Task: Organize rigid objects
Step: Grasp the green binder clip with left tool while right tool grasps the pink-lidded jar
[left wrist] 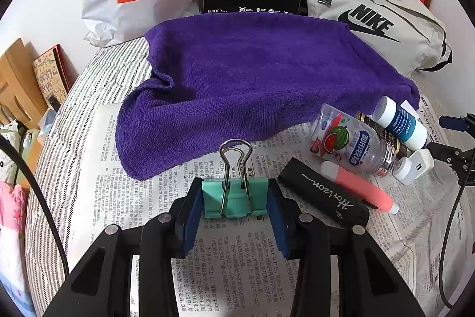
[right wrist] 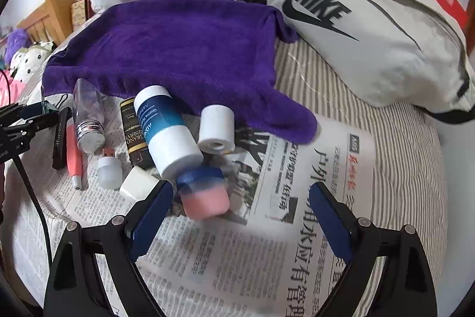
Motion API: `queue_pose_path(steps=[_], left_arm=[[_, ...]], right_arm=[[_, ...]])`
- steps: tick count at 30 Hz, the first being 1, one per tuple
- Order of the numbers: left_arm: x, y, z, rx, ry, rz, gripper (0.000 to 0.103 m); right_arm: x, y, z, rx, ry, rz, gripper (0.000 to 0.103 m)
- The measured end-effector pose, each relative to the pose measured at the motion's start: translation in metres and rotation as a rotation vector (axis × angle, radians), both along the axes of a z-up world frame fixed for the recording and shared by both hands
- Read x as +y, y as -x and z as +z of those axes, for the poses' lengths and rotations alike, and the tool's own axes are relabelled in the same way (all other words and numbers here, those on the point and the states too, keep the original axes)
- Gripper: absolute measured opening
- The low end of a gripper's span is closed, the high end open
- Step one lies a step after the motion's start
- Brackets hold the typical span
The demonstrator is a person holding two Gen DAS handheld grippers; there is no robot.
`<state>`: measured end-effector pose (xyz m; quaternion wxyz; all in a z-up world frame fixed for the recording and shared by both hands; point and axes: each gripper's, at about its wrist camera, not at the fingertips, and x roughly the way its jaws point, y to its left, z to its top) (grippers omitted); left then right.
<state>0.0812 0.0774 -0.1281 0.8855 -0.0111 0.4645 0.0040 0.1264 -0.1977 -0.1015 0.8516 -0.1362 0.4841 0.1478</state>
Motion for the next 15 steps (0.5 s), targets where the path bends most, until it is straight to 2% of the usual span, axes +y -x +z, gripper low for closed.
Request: queue_pose_path(steps=[2,4,5,9,15], left_arm=[[0.0,0.0,0.0,0.0,-0.002,0.0,0.04],[0.0,0.001,0.0,-0.001,-0.001,0.002,0.04],[0.0,0.001,0.0,-0.001,-0.001,0.002,0.04],[0.0,0.001,0.0,-0.001,-0.001,0.0,0.04],[0.0,0.001,0.0,-0.001,0.0,0.001,0.04]], right_arm=[[0.002,-0.001,0.001,0.005,0.006,0.025,0.09],[0.002,-0.002,0.002,0.014,0.023,0.06,0.082],[0.0,-0.002,0.004,0.022,0.031,0.066,0.081],[-0.008,0.0,0.009,0.033,0.023,0.081,0.081],[-0.002,0.003,-0.002,0.062,0.044,0.125,0.08]])
